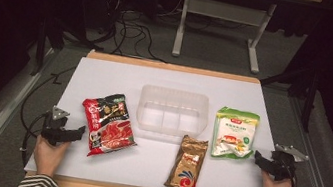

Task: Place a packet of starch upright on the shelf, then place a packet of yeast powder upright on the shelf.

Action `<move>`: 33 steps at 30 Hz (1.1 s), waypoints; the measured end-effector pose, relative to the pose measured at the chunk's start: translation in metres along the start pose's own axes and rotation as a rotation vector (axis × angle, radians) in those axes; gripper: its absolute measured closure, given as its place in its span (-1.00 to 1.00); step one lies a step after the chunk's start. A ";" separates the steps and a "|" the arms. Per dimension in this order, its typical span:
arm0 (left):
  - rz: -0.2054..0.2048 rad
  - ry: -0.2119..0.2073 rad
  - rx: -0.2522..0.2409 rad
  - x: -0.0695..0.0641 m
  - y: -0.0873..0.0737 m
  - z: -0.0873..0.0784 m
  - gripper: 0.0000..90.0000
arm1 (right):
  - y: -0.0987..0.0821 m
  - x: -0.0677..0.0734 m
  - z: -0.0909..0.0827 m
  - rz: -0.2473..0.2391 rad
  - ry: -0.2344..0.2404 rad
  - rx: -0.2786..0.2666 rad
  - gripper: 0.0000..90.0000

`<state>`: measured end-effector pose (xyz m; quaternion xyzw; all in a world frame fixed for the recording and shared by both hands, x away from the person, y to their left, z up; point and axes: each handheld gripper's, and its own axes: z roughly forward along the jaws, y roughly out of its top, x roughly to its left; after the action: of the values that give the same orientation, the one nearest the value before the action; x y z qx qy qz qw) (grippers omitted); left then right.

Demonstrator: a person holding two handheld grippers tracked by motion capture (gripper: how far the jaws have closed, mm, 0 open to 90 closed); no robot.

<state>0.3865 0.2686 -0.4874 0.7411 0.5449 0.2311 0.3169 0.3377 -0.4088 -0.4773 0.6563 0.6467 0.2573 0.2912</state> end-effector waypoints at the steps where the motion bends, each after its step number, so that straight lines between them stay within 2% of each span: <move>1: 0.000 0.000 0.000 0.000 0.000 0.000 -0.65 | 0.000 0.000 0.000 -0.002 -0.001 0.000 -0.31; 13: -0.001 -0.001 0.000 0.000 0.000 0.000 -0.66 | 0.001 -0.001 0.000 0.007 0.007 0.008 -0.32; 24: 0.003 0.000 -0.004 0.000 0.000 0.000 -0.63 | 0.002 -0.001 -0.001 -0.009 -0.002 0.006 -0.30; 28: 0.004 0.002 -0.006 -0.001 0.000 0.000 -0.63 | 0.004 -0.007 -0.011 0.023 0.011 -0.035 -0.27; 33: 0.003 0.000 -0.004 0.000 0.000 0.000 -0.63 | 0.007 -0.009 -0.019 0.048 0.043 -0.056 -0.27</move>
<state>0.3860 0.2683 -0.4874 0.7414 0.5431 0.2327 0.3182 0.3288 -0.4170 -0.4588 0.6575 0.6293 0.2964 0.2894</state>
